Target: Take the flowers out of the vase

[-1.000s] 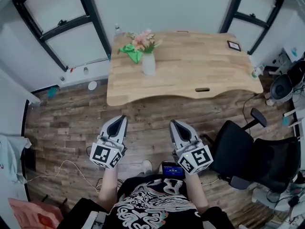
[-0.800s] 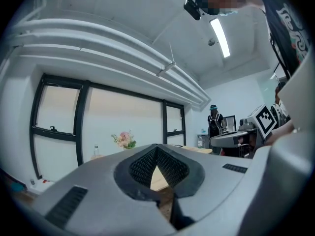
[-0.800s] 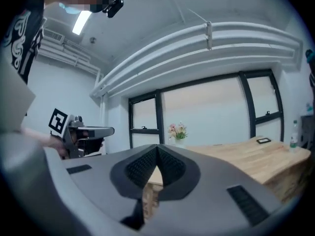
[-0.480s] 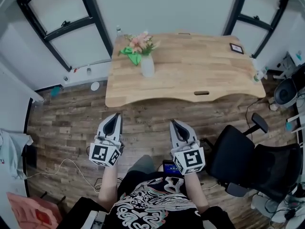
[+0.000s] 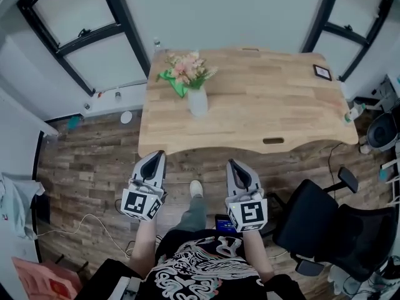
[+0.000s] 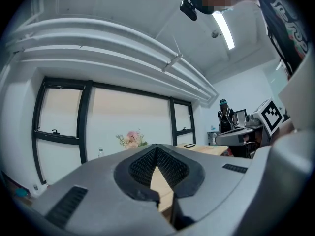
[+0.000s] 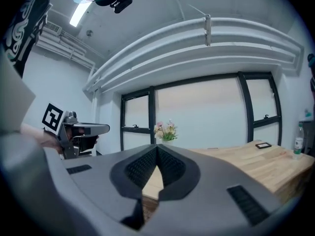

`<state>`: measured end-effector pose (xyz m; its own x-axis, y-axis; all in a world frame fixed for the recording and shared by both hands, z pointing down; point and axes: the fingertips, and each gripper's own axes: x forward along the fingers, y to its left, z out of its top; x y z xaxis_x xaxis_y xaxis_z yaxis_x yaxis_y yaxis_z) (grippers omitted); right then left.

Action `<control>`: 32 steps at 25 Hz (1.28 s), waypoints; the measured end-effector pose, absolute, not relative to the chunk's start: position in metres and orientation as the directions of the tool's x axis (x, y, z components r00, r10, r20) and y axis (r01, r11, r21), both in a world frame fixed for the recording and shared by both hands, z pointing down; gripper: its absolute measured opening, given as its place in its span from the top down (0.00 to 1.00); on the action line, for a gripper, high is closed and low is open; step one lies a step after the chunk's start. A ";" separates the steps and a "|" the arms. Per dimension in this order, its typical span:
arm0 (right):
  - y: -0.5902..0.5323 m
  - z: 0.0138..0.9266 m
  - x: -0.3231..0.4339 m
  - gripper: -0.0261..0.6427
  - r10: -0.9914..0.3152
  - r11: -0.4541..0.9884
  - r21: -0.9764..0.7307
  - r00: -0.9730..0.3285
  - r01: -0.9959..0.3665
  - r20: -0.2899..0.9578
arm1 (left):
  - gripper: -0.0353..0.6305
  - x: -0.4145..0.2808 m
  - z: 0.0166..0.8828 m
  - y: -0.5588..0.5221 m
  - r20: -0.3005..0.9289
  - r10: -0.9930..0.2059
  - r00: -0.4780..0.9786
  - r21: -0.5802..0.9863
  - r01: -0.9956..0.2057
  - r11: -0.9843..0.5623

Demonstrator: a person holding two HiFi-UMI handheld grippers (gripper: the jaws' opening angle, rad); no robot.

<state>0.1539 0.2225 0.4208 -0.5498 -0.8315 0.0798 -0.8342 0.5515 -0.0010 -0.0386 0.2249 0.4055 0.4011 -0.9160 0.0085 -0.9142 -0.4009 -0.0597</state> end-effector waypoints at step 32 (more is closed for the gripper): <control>-0.082 0.437 0.101 0.96 -0.780 0.612 -0.046 -0.612 -0.790 0.134 | 0.95 -0.079 0.452 -0.065 0.104 -0.884 0.456 -0.103 -0.879 -0.466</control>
